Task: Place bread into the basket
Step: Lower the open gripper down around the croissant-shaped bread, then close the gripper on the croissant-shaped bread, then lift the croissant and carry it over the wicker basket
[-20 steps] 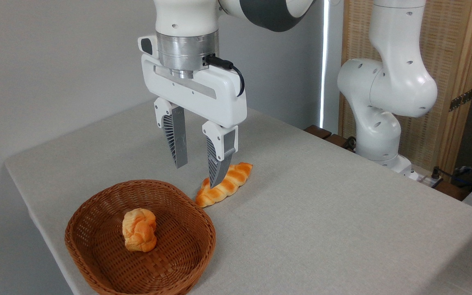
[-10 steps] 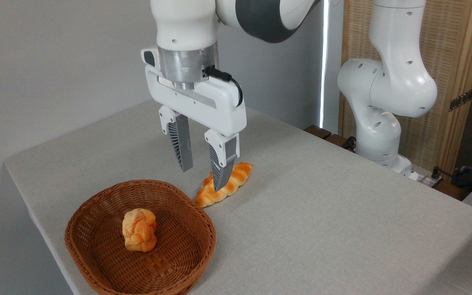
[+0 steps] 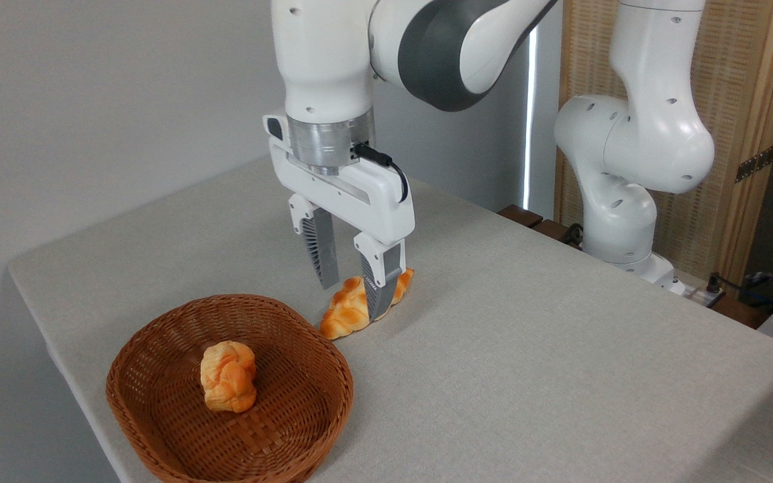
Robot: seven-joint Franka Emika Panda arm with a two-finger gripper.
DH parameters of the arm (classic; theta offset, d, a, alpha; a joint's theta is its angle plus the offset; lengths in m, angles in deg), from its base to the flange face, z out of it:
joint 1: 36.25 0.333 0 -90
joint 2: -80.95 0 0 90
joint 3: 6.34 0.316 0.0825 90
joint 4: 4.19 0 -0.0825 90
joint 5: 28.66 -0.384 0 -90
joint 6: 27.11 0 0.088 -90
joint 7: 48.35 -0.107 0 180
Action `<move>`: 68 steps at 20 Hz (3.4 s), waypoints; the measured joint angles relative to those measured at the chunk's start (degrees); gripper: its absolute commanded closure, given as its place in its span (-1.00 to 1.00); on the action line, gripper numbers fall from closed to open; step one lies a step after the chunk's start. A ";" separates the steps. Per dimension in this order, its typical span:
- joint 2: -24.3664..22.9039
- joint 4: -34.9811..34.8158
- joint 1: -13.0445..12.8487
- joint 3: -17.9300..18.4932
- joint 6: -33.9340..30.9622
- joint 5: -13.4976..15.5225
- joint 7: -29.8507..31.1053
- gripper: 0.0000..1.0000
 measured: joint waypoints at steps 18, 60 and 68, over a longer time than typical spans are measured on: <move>0.10 -7.30 -8.35 -0.07 3.14 0.49 7.33 -1.00; 1.05 -6.55 -9.89 0.60 2.77 0.47 8.84 0.26; 0.22 -2.52 -9.70 1.16 2.53 0.47 8.84 0.19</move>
